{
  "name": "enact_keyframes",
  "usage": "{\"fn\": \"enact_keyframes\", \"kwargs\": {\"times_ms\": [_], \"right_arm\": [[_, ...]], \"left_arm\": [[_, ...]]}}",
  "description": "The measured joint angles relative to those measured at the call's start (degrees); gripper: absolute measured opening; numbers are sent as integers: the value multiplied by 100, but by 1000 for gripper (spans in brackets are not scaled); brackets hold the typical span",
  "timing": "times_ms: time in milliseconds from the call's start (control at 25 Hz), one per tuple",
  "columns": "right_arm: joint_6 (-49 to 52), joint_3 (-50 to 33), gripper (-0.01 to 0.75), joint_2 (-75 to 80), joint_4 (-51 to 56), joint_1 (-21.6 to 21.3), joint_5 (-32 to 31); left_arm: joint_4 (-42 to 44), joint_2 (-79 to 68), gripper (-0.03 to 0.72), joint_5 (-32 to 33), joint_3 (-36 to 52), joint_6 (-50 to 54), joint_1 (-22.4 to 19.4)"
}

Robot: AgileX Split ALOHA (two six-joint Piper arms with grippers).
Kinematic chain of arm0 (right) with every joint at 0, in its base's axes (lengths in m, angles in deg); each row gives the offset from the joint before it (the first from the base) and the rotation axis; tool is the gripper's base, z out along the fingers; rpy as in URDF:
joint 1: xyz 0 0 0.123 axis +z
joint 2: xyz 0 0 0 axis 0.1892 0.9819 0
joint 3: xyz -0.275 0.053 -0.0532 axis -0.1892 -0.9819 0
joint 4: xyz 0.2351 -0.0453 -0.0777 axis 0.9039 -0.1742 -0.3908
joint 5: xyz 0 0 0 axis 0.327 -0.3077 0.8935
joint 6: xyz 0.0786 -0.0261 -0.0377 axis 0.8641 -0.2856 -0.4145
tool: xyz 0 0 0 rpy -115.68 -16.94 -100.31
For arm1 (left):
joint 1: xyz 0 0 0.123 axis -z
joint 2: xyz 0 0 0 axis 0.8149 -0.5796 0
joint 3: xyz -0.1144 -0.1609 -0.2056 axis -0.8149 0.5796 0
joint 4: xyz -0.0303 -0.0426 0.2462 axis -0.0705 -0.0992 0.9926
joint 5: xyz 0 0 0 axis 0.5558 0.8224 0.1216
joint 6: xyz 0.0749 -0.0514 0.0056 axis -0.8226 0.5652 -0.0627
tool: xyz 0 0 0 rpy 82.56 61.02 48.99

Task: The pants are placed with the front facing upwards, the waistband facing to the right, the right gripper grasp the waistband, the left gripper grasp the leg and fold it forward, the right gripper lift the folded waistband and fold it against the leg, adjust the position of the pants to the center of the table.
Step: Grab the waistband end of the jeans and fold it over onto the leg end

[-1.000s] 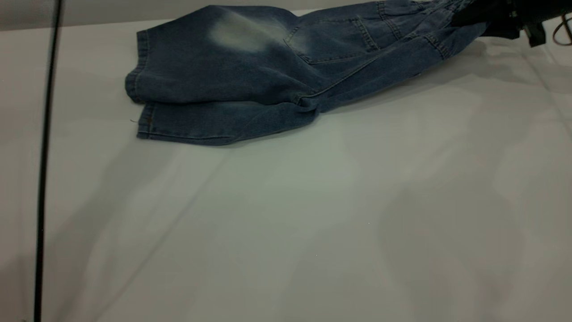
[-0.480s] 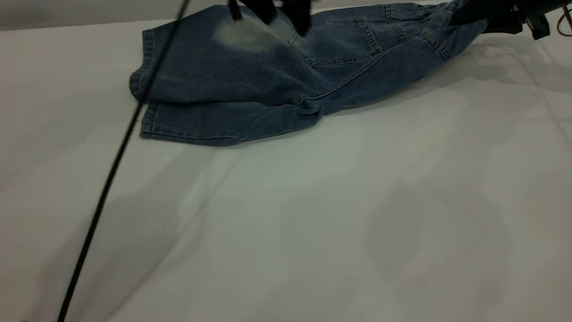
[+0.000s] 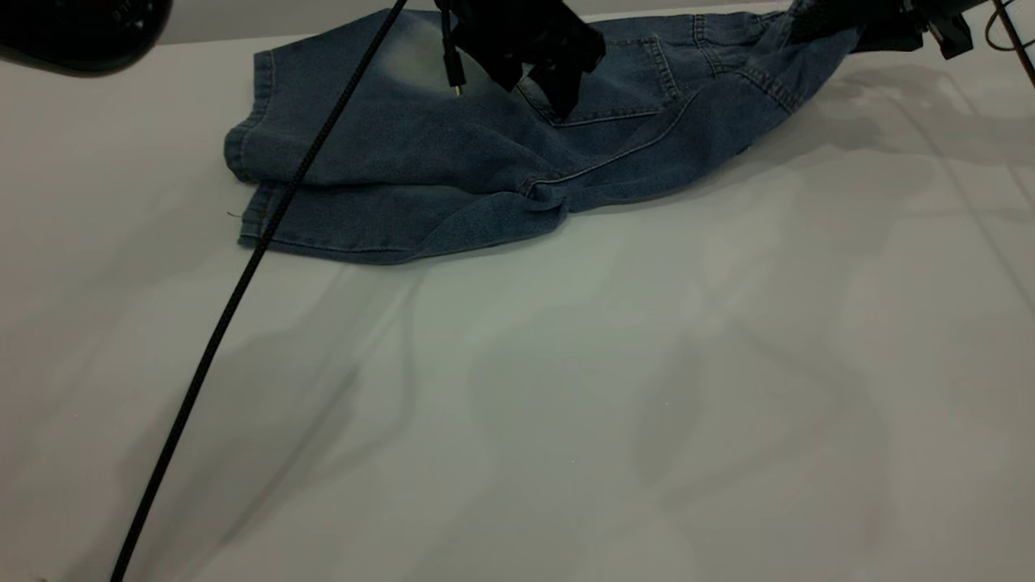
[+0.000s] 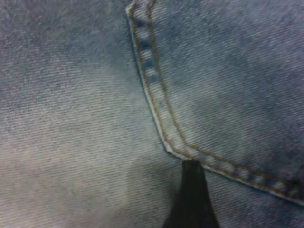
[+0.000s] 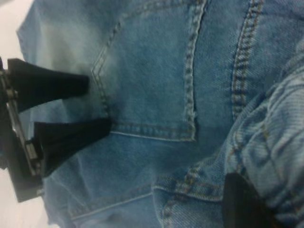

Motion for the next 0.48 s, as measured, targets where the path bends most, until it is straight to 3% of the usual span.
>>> {"fn": "enact_keyframes", "kwargs": {"times_ms": [480], "right_arm": [[90, 0, 112, -35, -7, 2, -36]], "left_arm": [[0, -179, 514, -19, 0, -25, 4]]}}
